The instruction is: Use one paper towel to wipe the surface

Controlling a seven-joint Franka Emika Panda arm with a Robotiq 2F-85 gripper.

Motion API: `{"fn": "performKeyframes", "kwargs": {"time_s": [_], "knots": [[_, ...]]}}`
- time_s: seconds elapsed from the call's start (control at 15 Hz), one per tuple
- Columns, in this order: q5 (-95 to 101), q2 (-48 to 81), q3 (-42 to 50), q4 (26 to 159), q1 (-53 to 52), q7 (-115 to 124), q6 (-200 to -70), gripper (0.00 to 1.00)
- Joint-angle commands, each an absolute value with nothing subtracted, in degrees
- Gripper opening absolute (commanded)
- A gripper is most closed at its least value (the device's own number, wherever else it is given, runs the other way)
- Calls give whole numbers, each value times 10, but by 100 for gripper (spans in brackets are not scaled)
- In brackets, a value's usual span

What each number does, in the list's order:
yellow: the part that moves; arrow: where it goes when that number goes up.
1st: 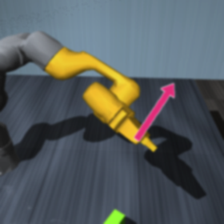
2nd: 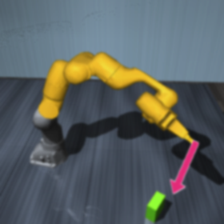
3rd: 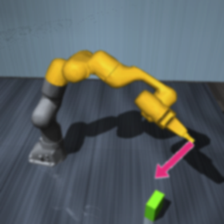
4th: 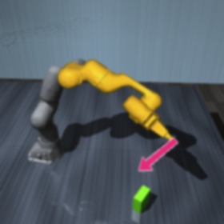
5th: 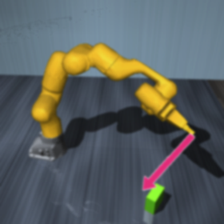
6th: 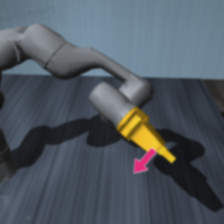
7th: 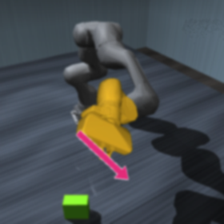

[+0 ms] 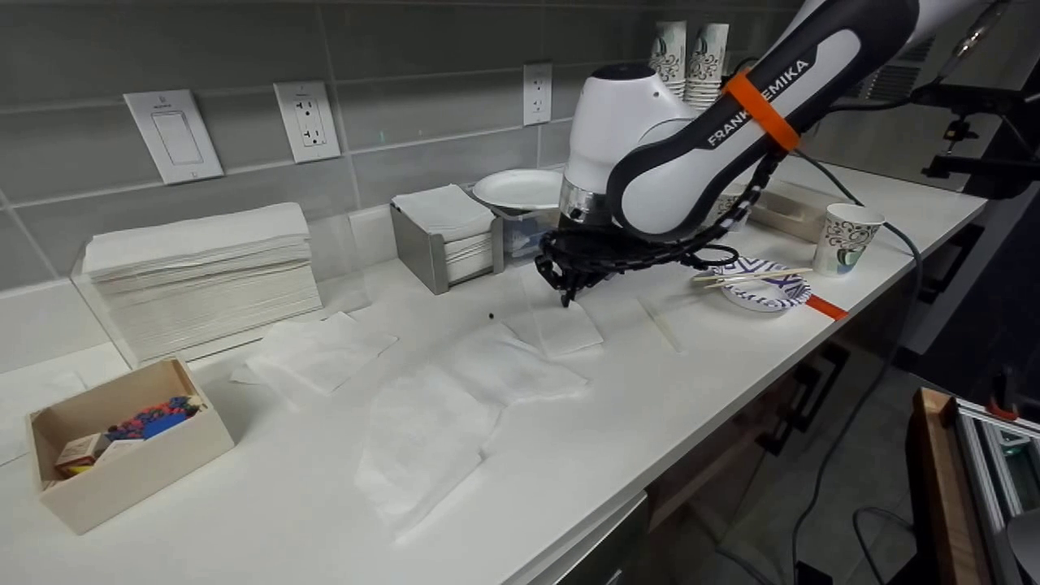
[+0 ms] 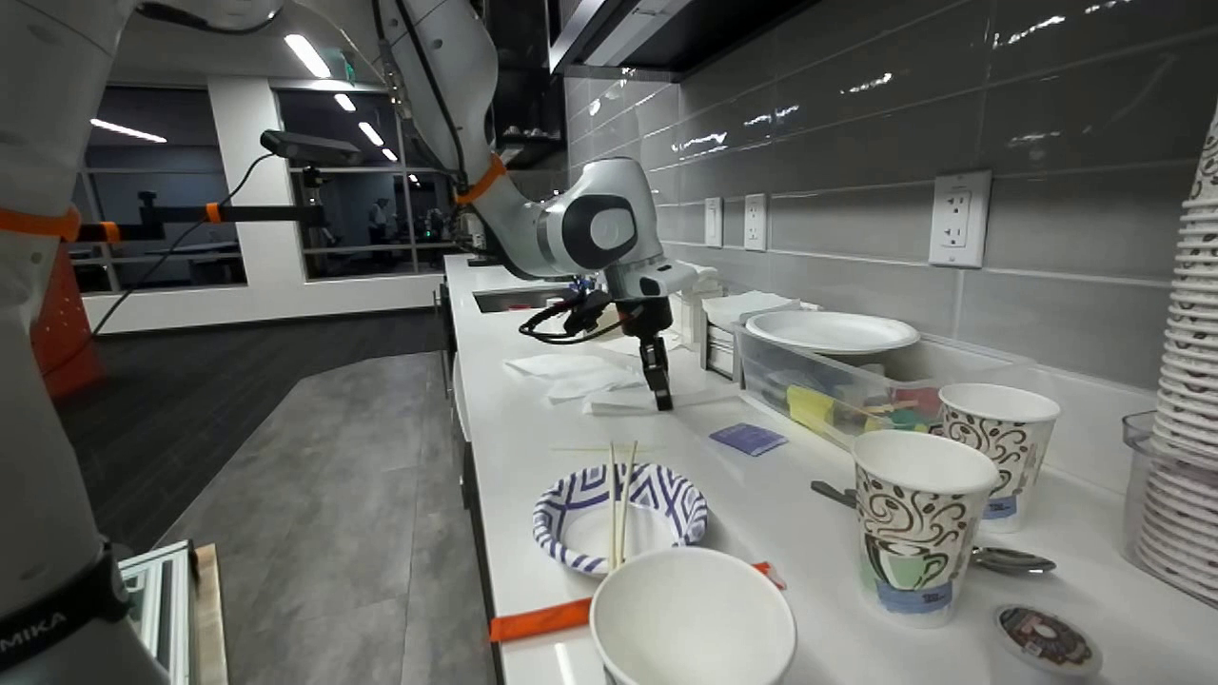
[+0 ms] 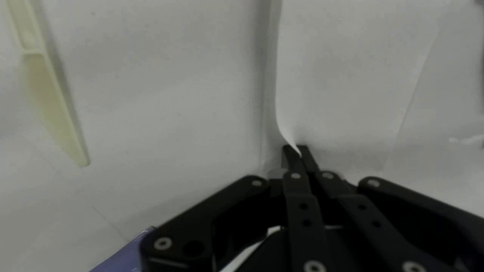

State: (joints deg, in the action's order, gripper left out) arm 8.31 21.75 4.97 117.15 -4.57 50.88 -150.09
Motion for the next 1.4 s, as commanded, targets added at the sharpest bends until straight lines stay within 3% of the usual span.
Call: {"fn": "performKeyframes", "kwargs": {"time_s": [0.0,0.33,0.73,1.33], "knots": [[23,258,16,1158,-39,430,-1486,0],[61,230,42,1162,-64,377,-1393,0],[201,224,107,1157,-91,491,-1306,0],[204,265,90,1145,-69,550,-1380,0]]}}
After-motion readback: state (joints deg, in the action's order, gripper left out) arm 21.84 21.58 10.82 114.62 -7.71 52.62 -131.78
